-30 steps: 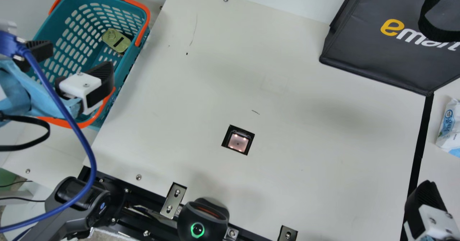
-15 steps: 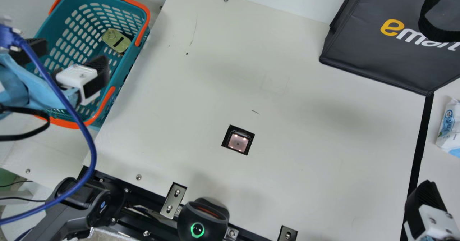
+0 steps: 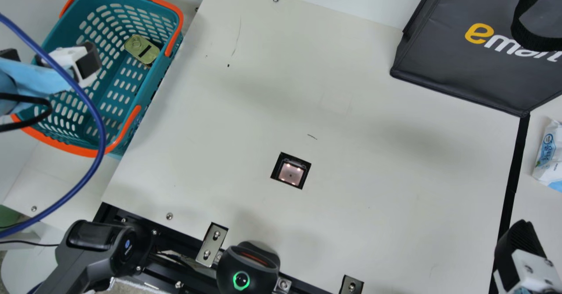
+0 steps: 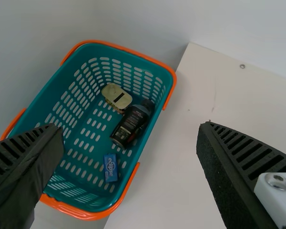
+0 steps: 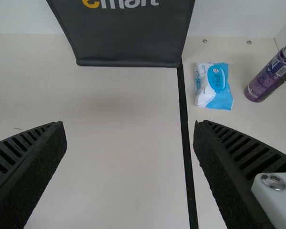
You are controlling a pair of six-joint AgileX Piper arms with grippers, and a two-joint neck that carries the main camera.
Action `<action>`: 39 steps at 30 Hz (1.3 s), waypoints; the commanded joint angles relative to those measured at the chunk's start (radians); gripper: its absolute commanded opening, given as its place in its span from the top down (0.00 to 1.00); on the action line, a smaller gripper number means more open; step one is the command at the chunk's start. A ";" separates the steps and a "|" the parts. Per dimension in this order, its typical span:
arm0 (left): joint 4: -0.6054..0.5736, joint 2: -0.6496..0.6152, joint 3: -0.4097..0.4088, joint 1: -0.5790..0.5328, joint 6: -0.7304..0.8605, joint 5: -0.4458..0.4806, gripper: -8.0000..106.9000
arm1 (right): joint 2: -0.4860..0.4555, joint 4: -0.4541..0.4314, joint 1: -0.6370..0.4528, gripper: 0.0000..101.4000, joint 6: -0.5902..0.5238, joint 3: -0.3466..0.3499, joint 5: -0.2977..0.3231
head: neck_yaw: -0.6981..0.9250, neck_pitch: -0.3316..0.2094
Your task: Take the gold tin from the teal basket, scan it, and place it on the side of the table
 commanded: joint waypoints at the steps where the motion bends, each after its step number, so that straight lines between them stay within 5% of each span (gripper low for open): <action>1: 0.005 0.015 0.006 0.005 -0.001 -0.010 0.15 | 0.000 0.000 0.000 0.06 0.000 0.000 0.000 | 0.004 -0.029; 22: -0.221 0.305 0.008 0.242 0.421 -0.154 0.15 | 0.000 0.000 0.000 0.06 0.000 0.000 0.000 | 0.004 -0.029; 39: -0.324 0.492 0.010 0.332 0.661 -0.226 0.15 | 0.000 0.000 0.000 0.06 0.000 0.000 0.000 | 0.004 -0.029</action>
